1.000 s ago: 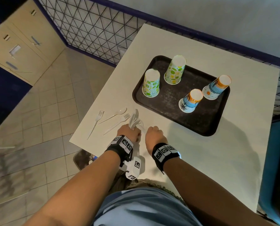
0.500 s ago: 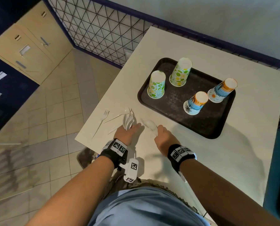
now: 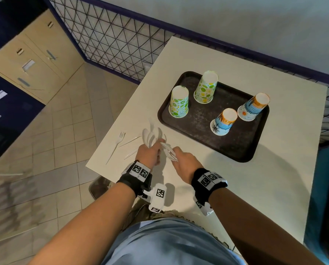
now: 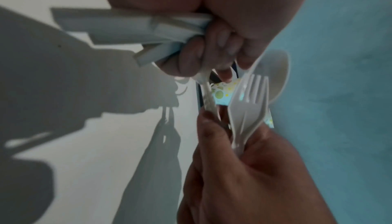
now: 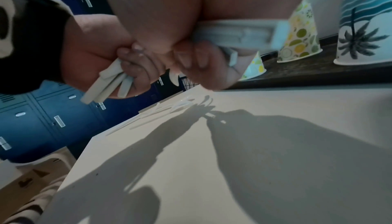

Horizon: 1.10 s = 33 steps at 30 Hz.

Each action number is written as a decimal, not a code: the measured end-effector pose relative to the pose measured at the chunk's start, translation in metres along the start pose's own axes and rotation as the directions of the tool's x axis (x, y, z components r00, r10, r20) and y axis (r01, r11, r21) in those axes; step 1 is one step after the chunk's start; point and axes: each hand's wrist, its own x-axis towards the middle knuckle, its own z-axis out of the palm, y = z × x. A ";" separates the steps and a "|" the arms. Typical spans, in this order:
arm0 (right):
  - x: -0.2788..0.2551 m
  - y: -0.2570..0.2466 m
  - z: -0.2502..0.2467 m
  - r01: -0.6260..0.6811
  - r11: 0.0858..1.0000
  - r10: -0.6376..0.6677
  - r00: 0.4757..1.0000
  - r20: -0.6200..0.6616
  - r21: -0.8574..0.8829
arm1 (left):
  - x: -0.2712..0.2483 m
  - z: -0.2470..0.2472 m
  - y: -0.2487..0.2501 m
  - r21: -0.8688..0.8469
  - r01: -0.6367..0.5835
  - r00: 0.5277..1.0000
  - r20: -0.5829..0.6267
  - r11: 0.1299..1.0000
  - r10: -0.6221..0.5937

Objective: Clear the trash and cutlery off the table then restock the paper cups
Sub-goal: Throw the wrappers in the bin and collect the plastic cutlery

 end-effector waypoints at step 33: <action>-0.015 -0.044 -0.022 0.098 0.932 -0.032 0.981 -0.191 0.348 | -0.020 0.015 0.015 -0.167 -0.047 0.997 0.059 0.985 0.058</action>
